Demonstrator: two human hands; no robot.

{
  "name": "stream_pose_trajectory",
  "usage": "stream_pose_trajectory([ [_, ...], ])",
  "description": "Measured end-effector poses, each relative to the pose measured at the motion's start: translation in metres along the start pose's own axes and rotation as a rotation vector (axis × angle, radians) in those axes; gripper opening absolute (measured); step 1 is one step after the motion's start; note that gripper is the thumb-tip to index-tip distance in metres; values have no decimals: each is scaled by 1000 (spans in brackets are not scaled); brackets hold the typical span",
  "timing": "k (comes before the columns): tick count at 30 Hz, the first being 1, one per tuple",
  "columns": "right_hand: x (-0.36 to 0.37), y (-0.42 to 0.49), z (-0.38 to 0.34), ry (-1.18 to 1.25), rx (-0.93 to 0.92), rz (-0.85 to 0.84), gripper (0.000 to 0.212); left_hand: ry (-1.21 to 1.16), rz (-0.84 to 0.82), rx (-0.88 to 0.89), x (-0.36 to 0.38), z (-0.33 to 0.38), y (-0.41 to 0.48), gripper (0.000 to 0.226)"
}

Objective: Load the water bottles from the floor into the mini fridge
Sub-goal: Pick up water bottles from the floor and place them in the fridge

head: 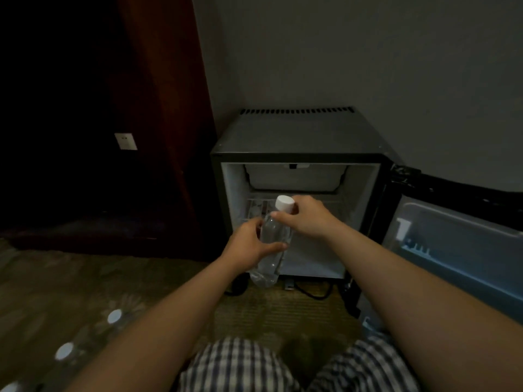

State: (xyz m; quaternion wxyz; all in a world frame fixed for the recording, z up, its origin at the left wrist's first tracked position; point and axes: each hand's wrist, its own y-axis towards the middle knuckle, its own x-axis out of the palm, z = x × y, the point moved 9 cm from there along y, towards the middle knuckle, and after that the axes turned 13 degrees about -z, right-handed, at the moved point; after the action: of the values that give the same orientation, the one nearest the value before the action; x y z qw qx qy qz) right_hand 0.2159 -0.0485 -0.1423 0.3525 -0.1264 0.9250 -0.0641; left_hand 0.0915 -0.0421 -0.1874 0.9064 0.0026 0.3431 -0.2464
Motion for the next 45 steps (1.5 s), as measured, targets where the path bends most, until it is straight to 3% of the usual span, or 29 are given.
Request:
stream_pose_trajectory([
  [8, 0, 43, 31, -58, 31, -22, 32, -124, -72, 61, 22, -22, 47, 61],
  [21, 51, 115, 125, -77, 148, -27, 33, -127, -184, -73, 79, -111, 121, 62],
  [24, 58, 126, 138, -89, 165, -5, 27, -119, -168, -103, 84, -130, 133, 63],
  [36, 92, 167, 177, 104, 214, -117, 44, -168, -157, -108, 102, -186, 175, 65],
  [45, 101, 186, 184, 54, 206, -55, 45, -445, 22, -61, 105, -193, 178, 55],
])
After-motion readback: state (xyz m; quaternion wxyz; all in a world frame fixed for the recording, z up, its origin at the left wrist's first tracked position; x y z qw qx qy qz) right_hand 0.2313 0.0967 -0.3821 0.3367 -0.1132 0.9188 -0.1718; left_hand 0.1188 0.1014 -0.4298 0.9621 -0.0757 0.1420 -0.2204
